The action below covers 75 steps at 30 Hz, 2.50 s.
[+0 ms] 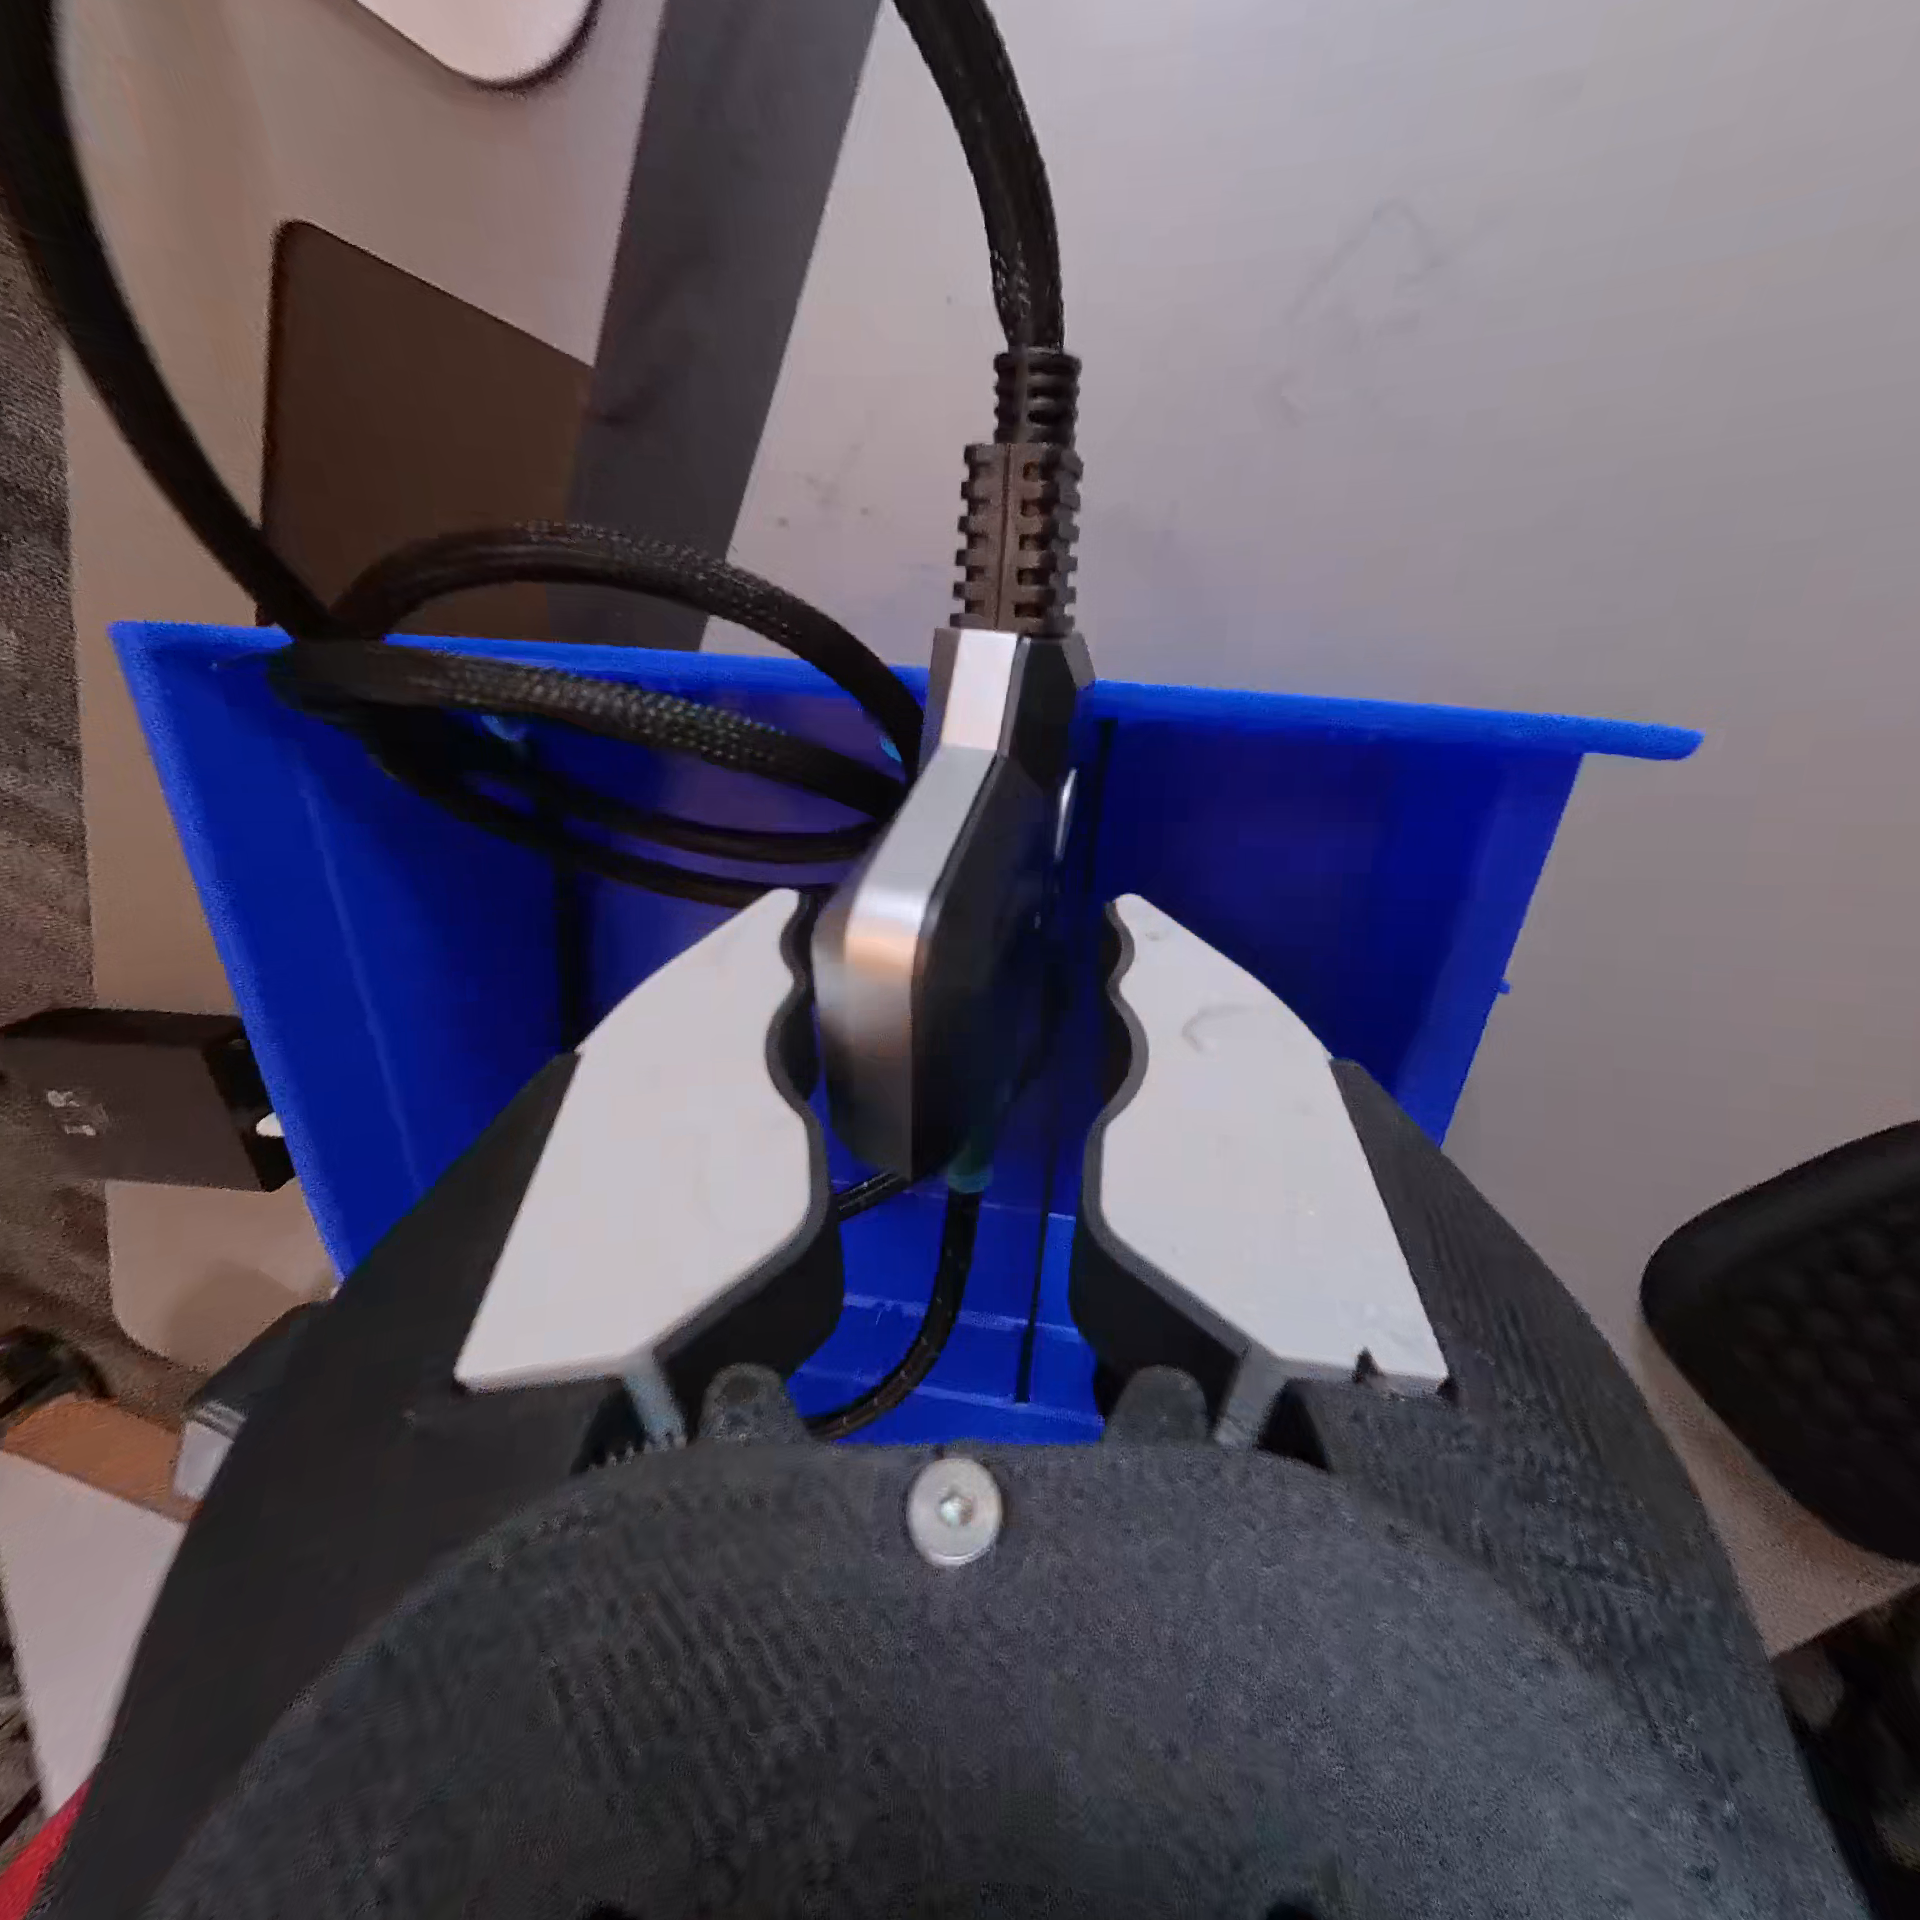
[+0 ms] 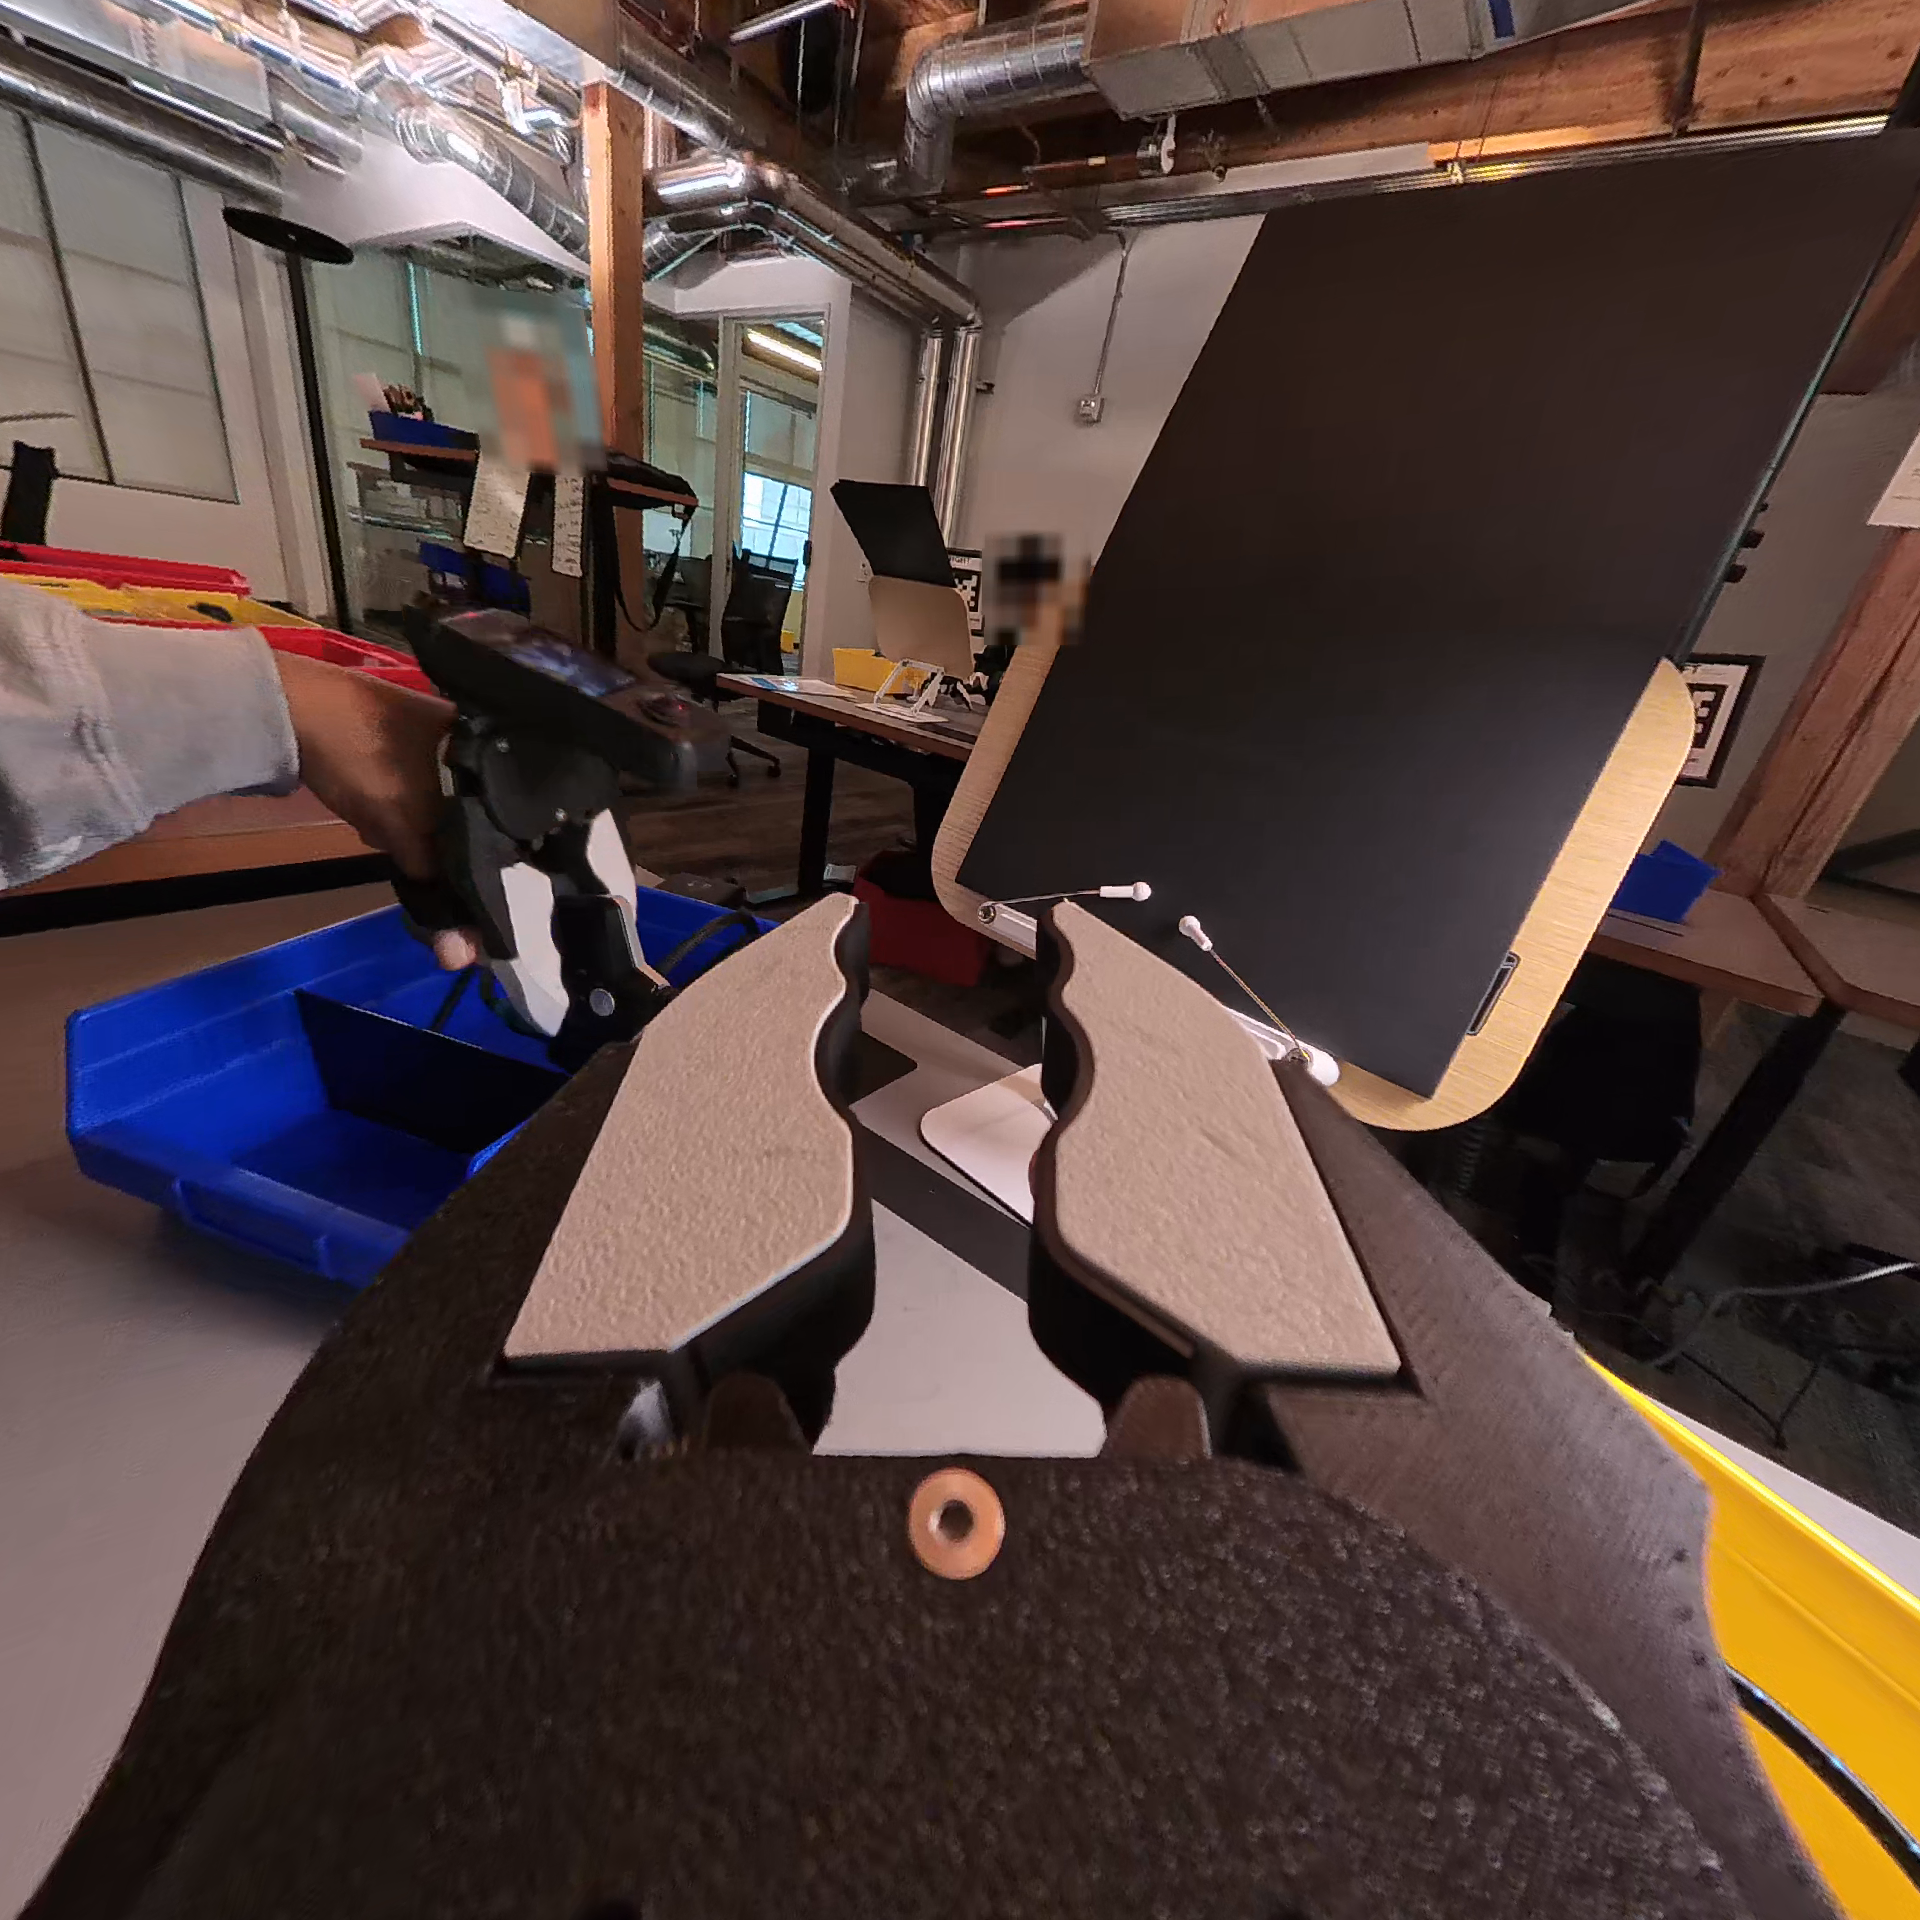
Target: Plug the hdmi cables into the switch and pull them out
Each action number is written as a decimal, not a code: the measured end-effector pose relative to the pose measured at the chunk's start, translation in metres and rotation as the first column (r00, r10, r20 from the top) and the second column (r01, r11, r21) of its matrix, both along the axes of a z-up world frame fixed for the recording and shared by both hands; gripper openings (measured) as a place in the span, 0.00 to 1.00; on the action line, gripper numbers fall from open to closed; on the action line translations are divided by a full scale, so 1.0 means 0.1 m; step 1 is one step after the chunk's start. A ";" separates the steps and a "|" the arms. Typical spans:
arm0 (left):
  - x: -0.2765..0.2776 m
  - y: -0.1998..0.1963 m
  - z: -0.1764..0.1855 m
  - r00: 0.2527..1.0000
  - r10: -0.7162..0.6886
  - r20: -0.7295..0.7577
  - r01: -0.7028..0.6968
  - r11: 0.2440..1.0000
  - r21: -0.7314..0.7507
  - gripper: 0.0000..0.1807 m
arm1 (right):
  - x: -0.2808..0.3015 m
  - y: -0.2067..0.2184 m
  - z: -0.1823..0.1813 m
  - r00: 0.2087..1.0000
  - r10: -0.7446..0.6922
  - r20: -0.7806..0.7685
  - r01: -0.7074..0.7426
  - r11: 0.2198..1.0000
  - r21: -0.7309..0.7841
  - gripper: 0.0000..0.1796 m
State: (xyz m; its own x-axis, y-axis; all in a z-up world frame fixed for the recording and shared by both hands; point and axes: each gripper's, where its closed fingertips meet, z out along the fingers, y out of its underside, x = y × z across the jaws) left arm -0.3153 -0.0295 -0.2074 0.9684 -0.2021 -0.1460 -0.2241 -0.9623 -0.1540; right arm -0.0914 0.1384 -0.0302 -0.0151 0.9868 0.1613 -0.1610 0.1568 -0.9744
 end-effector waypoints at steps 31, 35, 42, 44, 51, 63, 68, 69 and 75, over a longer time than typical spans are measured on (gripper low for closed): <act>0.15 -0.14 1.08 1.000 0.011 -0.018 -0.005 0.947 0.322 0.18 | -0.02 -0.07 -0.08 0.998 0.006 0.060 -0.008 0.999 0.033 0.16; 0.21 -0.17 1.47 0.999 0.037 -0.010 -0.028 0.895 0.446 0.18 | 0.00 -0.10 -0.05 0.998 0.010 0.054 -0.012 0.999 0.040 0.17; 0.49 -0.11 2.13 0.998 0.046 0.042 -0.062 0.714 0.697 0.18 | 0.04 -0.17 0.01 0.999 0.020 0.041 -0.022 0.999 0.044 0.17; 0.57 -0.08 2.30 0.996 0.041 0.076 -0.085 0.622 0.778 0.18 | 0.04 -0.20 0.02 0.999 0.026 0.039 -0.028 0.999 0.047 0.17; 0.78 -0.02 2.69 0.977 -0.035 0.208 -0.187 0.320 0.929 0.17 | 0.04 -0.29 0.01 0.997 0.058 0.050 -0.060 0.997 0.049 0.17; 1.02 -0.01 3.43 0.972 -0.123 0.199 -0.178 0.163 0.970 0.17 | 0.01 -0.43 -0.04 0.987 0.145 0.066 -0.146 0.989 0.010 0.17; 1.52 0.04 3.72 0.955 -0.252 0.158 -0.134 0.108 0.985 0.17 | 0.14 -0.64 0.14 0.959 0.284 0.000 -0.283 0.956 -0.073 0.17; 1.62 0.05 3.77 0.950 -0.277 0.147 -0.126 0.095 0.988 0.17 | 0.18 -0.67 0.18 0.952 0.305 -0.014 -0.305 0.949 -0.084 0.18; 2.23 0.16 3.88 0.872 -0.464 0.157 -0.139 0.073 0.988 0.17 | 0.36 -0.80 0.38 0.929 0.365 -0.065 -0.369 0.926 -0.081 0.18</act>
